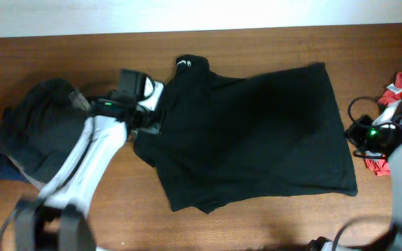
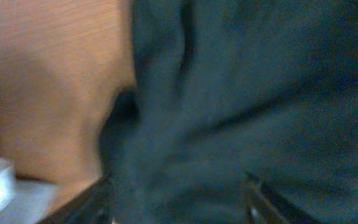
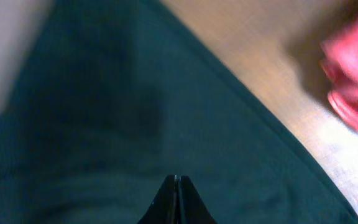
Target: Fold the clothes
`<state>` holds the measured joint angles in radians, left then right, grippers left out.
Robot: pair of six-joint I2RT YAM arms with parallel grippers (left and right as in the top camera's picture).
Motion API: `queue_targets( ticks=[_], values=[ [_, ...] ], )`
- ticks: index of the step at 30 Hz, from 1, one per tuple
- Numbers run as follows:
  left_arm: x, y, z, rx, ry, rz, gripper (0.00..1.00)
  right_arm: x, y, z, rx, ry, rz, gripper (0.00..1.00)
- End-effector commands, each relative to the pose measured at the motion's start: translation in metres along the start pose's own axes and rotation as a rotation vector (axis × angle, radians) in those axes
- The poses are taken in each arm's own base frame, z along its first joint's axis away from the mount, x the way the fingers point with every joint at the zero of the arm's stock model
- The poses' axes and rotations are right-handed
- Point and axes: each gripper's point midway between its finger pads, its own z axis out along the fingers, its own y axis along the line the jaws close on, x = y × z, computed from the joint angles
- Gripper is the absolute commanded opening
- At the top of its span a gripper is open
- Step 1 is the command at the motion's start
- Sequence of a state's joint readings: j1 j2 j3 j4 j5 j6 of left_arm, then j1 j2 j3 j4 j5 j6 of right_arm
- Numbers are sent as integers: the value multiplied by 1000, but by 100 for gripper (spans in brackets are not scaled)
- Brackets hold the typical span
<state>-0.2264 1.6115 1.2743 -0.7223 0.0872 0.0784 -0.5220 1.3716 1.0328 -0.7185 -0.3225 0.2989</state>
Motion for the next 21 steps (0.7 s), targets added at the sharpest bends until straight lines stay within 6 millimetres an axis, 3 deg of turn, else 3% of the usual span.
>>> queue_targets(
  ticks=[1, 4, 7, 8, 10, 11, 16, 19, 21],
  values=[
    [-35, 5, -76, -49, -176, -2, 69, -12, 54, -57, -211, -135, -213, 4],
    [-34, 5, -123, -76, -250, -63, 72, -5, 84, -105, -329, -247, -338, 4],
    [-21, 1, -156, -71, -285, -108, 72, 6, 102, -141, -400, -322, -394, 6],
    [-14, -1, -164, -66, -282, -111, 72, 11, 104, -149, -405, -339, -405, 9],
    [0, -5, -170, -54, -250, -120, 76, 18, 104, -153, -398, -335, -407, 27],
    [9, -9, -169, -34, -218, -120, 76, 22, 103, -151, -395, -319, -402, 32],
    [62, -45, -143, 156, 29, -130, 76, 33, 82, -125, -309, -190, -324, 34],
    [100, -72, -113, 274, 184, -127, 76, 41, 64, -101, -243, -78, -264, 56],
    [132, -82, -89, 296, 298, -128, 76, 47, 57, -84, -225, 5, -226, 61]
  ],
)
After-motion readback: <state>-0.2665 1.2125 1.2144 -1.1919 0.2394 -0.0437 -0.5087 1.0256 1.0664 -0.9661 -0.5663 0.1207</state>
